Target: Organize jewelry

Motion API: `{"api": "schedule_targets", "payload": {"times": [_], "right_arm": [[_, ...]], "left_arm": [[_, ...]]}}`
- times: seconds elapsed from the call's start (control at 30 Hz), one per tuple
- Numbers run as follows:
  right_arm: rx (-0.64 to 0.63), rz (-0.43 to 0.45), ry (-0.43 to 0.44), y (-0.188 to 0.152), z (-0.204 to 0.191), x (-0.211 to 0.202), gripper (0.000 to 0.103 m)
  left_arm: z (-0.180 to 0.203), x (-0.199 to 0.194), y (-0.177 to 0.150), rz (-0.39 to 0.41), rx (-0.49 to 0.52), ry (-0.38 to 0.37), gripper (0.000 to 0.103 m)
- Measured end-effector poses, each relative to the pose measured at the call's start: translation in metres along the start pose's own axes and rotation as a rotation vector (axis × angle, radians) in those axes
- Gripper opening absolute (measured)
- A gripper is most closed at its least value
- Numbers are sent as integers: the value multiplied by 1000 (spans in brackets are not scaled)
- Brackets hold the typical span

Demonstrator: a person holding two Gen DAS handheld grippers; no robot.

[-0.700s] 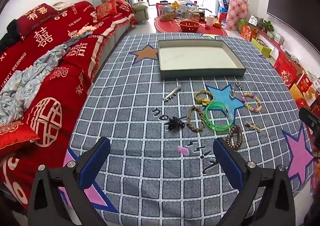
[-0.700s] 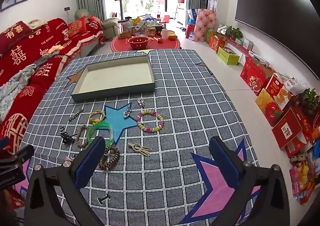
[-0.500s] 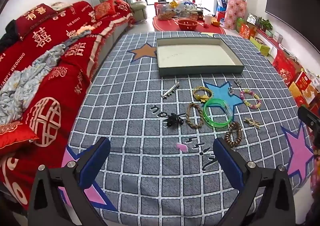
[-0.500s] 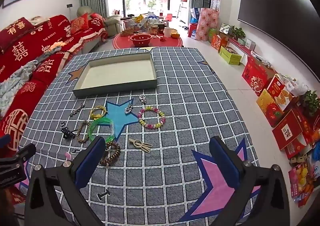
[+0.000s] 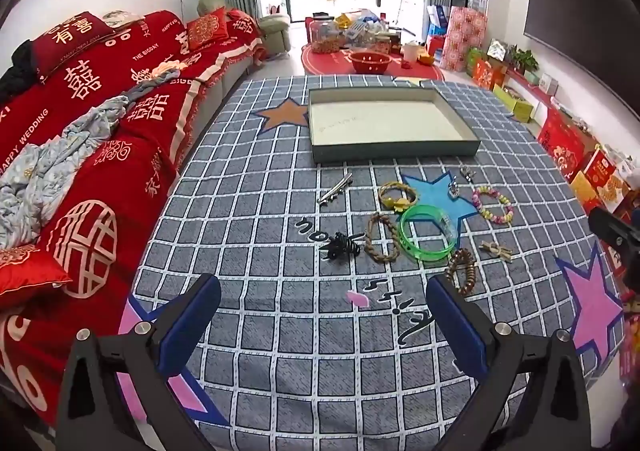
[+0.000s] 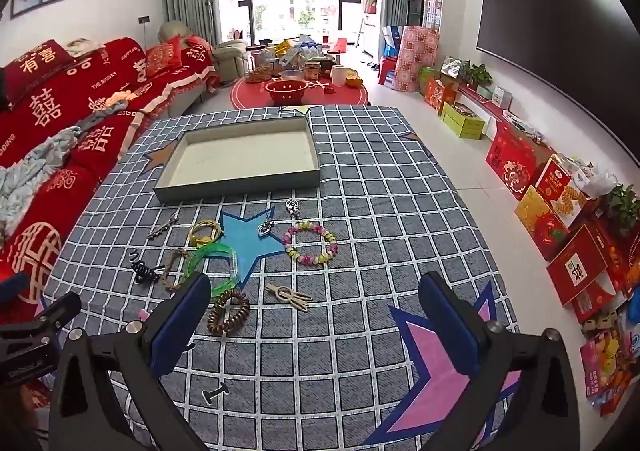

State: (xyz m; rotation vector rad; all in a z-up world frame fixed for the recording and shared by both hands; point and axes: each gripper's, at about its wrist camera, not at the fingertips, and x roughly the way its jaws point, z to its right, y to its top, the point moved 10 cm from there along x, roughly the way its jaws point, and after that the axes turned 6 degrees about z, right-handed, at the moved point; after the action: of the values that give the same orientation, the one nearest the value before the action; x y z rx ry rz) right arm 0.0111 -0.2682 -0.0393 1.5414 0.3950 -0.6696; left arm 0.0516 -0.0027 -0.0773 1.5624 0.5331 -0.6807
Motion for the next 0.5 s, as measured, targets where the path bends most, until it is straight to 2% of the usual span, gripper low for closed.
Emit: {"api": "schedule_targets", "payload": {"times": [0.5], "right_arm": [[-2,10,6,2,-7,-2,103]], "left_arm": [[-5,-2,5,44,-15,8,103]]}}
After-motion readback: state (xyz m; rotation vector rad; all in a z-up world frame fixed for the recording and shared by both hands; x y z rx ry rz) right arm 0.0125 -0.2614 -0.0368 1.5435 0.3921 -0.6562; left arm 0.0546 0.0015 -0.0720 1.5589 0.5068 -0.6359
